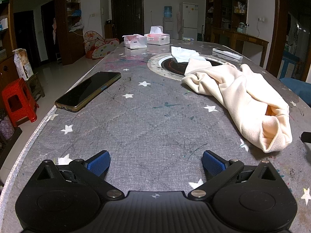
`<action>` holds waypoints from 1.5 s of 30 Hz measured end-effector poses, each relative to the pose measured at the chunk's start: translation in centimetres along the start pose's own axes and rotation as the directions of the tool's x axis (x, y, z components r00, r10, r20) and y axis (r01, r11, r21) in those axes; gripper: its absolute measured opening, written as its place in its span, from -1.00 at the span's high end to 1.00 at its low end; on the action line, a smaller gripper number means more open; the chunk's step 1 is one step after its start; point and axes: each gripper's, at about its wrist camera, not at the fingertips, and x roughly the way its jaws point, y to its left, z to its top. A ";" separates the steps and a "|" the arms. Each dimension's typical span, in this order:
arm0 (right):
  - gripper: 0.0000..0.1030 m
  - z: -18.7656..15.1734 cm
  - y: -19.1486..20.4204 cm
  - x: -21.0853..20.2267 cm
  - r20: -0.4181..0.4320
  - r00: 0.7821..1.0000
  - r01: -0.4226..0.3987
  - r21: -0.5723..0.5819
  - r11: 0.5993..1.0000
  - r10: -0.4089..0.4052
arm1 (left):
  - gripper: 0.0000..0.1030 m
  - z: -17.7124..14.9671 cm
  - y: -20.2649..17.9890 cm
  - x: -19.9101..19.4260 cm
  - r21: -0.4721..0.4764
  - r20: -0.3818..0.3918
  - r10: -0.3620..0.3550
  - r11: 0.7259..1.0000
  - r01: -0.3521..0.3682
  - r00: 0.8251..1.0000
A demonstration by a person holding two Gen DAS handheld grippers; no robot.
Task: Fold clothes
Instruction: 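Move both grippers toward the crumpled cream sweatshirt on the table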
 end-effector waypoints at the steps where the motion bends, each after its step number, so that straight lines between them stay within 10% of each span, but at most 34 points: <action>1: -1.00 -0.1 0.2 -0.3 -0.002 1.000 -0.002 -0.007 1.000 0.002 | -1.00 0.0 0.0 0.0 -0.003 -0.003 0.005 1.000 -0.005 1.000; 45: -1.00 -2.8 4.3 -8.2 0.030 0.989 -0.139 -0.083 0.987 0.142 | -1.00 -1.6 -7.0 -6.9 -0.058 -0.029 0.038 0.998 -0.039 0.999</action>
